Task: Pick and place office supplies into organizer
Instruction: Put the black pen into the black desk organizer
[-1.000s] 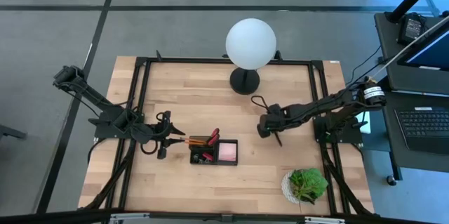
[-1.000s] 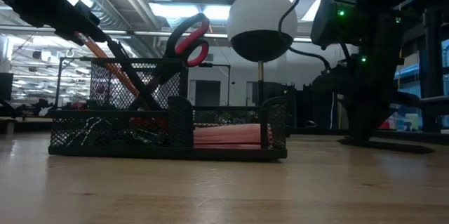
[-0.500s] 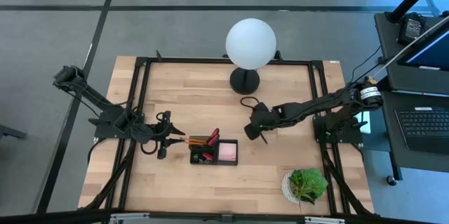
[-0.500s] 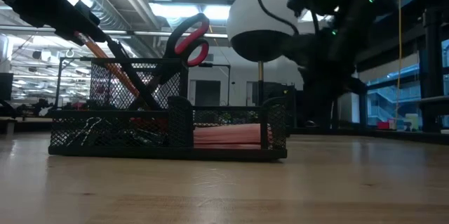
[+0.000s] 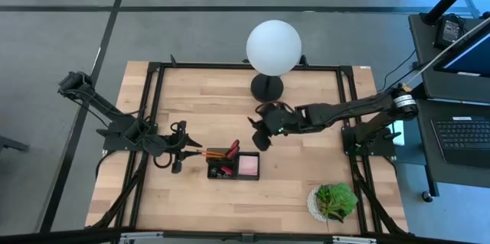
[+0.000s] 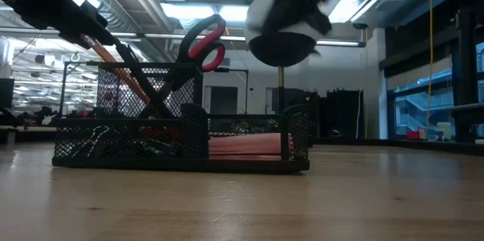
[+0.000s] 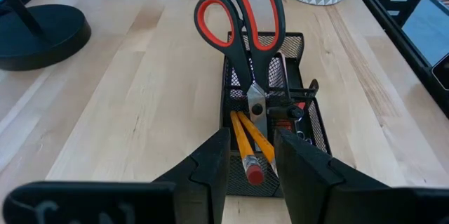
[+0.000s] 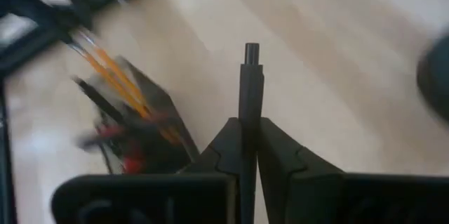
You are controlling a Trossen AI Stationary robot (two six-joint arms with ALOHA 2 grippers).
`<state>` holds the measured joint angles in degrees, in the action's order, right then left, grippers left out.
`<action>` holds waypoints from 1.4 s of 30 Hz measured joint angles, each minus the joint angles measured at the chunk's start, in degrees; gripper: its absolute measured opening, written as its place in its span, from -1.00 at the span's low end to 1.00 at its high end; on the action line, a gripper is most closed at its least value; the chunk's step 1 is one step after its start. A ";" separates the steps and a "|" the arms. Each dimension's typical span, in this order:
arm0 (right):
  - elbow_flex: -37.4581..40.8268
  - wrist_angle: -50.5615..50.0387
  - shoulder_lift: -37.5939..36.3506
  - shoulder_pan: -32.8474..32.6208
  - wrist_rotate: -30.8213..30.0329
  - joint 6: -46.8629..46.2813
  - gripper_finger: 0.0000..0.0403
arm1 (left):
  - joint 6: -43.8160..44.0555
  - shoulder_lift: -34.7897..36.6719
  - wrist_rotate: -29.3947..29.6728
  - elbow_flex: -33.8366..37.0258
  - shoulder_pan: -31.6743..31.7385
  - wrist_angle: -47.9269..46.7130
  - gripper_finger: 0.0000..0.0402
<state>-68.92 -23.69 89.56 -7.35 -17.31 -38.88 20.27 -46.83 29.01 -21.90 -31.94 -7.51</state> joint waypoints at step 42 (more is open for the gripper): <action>-9.89 54.38 26.77 -8.35 -0.59 30.62 -0.84 | -0.02 0.02 -0.19 -0.01 0.02 0.00 -0.47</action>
<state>-78.81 30.68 116.33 -15.70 -17.90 -8.25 20.25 -46.81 28.82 -21.91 -31.92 -7.51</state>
